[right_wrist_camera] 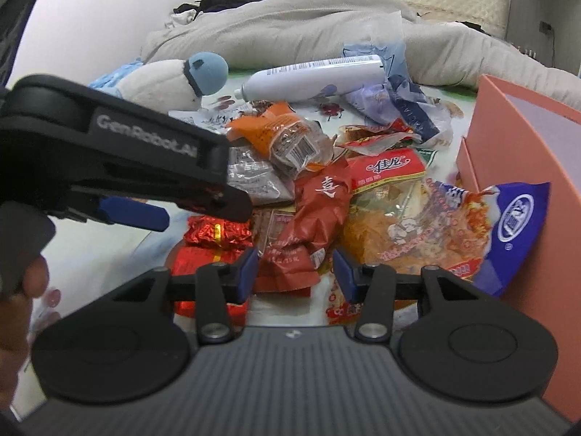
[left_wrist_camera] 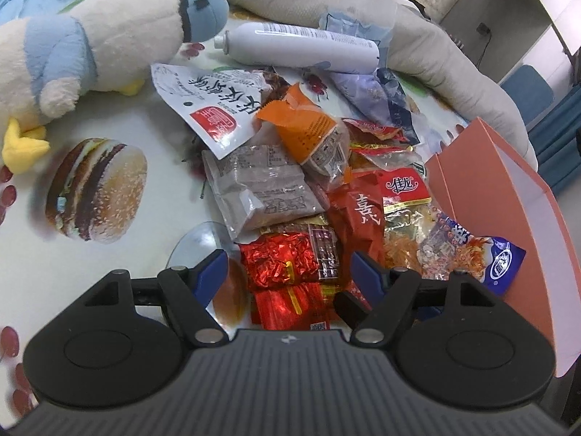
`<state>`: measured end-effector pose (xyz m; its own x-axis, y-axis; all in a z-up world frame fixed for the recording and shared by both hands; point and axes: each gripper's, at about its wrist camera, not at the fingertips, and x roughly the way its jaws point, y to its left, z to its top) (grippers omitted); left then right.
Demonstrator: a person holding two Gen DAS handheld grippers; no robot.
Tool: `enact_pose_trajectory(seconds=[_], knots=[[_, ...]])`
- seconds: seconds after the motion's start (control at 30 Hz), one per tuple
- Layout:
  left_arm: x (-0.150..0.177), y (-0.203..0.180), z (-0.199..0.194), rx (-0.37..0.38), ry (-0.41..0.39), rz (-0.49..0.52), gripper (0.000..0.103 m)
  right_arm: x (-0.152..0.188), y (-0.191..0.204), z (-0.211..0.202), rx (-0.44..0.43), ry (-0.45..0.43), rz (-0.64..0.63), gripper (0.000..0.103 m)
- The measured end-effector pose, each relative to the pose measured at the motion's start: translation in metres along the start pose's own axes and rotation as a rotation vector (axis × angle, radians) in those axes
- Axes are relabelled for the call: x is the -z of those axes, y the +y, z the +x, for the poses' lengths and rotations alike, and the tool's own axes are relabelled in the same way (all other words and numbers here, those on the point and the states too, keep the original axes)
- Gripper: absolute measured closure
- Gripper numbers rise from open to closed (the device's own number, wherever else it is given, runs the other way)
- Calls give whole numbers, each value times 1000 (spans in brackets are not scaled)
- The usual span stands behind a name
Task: Organize snacks
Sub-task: 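Grasp red foil candy with left tool while right tool grasps red wrapped sweet, then carry red foil candy with left tool while right tool carries red sweet over box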
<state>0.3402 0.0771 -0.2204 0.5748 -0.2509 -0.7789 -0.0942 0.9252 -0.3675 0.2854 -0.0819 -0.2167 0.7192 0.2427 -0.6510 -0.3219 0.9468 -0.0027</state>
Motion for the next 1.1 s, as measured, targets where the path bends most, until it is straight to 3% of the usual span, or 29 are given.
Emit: enact_pose_trajectory(seconds=[0.23,0.43,0.53,0.83,1.1], knots=[[-1,-5,11,-20,18,22,24,0,-1,13,-31,24,5,54],[5,-6,22,-67,41,42,41,2,-1,4,-26,9,-24,57],[7,-4,22,-80,28,40,43,5,-2,-3,-30,5,-30,57],[20,-14,-18,-77,-25,55,45,14,-2,-39,-38,-16,-41,58],[57,-21,-53,-73,-17,58,46,38,0,-79,-48,-5,-37,59]])
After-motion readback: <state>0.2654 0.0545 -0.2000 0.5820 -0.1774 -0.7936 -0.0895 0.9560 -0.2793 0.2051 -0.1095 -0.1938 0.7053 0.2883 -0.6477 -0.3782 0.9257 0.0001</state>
